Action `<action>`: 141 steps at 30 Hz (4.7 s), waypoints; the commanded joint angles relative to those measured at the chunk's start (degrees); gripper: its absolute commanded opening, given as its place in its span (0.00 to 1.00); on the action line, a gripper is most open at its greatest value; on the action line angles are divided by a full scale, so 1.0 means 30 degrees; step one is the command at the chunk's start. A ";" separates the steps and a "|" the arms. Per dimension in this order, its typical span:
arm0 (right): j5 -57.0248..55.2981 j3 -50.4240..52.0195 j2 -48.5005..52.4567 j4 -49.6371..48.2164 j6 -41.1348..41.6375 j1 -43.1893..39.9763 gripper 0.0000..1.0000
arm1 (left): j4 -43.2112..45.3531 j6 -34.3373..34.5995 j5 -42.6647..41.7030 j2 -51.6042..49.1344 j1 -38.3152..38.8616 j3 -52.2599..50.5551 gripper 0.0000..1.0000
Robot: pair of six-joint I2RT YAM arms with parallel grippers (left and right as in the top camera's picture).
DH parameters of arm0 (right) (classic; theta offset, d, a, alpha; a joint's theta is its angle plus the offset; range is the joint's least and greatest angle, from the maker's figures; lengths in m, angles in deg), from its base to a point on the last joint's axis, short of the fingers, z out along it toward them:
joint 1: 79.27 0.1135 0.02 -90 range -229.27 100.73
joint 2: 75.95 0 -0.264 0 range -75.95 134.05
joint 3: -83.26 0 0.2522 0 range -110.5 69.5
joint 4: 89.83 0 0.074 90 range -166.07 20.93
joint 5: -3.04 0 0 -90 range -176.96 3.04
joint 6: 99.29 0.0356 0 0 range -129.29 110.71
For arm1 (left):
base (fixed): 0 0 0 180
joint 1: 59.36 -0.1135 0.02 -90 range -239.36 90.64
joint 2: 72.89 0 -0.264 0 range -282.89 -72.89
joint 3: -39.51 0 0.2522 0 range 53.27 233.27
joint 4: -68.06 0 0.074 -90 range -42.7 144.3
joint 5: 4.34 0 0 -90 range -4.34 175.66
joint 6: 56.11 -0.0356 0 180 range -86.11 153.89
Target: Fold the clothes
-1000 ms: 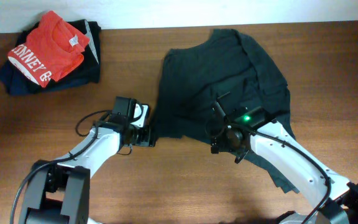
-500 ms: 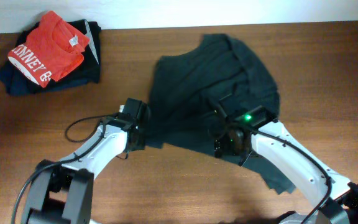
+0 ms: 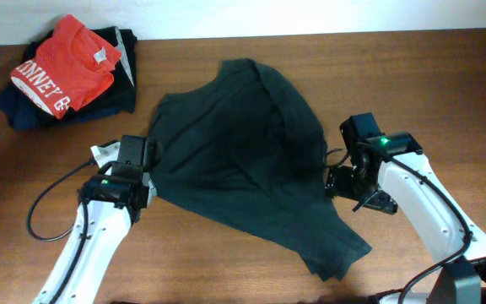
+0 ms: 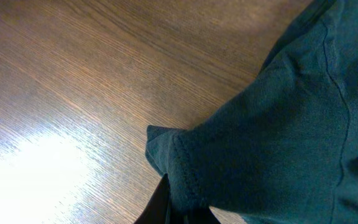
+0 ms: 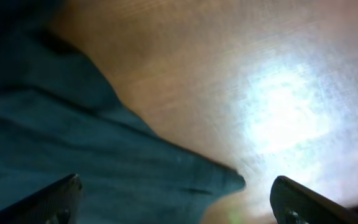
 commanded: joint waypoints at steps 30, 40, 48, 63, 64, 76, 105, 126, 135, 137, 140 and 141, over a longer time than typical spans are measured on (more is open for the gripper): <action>0.0466 0.5996 -0.0007 -0.4495 0.7847 -0.2754 0.87 | 0.0481 0.0204 -0.1151 -0.3417 -0.0102 0.0146 0.07; 0.2149 0.7395 -0.0036 -0.4073 1.1475 -0.3351 0.88 | 0.0481 0.0204 -0.1151 -0.3417 -0.0095 0.0146 0.07; 0.2084 0.7941 -0.0036 -0.5785 1.1460 -0.3373 0.13 | 0.0481 0.0204 -0.1151 -0.3417 -0.0080 0.0146 0.07; 0.0073 -0.3555 -0.0036 -0.3665 0.0729 -0.6747 0.99 | 0.0481 0.0204 -0.1151 -0.3417 -0.0087 0.0146 0.07; 0.0087 -0.3723 -0.0036 -0.3082 0.0736 -0.6747 0.99 | 0.0481 0.0204 -0.1151 -0.3417 -0.0087 0.0146 0.07; 0.2907 -0.0845 0.0000 0.0474 -0.0984 -0.4335 0.99 | 0.0466 0.0204 -0.1158 -0.3417 -0.0080 0.0146 0.07; -0.0430 0.2586 0.4320 -0.7992 0.1960 -0.3861 0.04 | 0.0488 0.0204 -0.1435 -0.3417 -0.0080 0.0146 0.07; 0.2623 0.1326 -0.3024 0.0576 0.0874 -0.2849 0.99 | 0.0546 0.0204 -0.1443 -0.3417 -0.0080 0.0146 0.07; 0.3672 0.8262 -0.3803 -0.7140 0.2484 -0.3534 0.86 | 0.0546 0.0197 -0.1435 -0.3417 -0.0080 0.0146 0.07; 0.3665 0.8269 -0.3789 -0.6994 0.2463 -0.4197 0.85 | 0.0546 0.0204 -0.1443 -0.3417 -0.0080 0.0146 0.07; 0.3672 0.8451 -0.3767 -0.6535 0.2178 -0.4284 0.77 | 0.0546 0.0204 -0.1443 -0.3417 -0.0080 0.0146 0.07; 0.3694 0.8473 -0.3767 -0.6470 0.2186 -0.4284 0.77 | 0.0546 0.0204 -0.1443 -0.3417 -0.0080 0.0146 0.07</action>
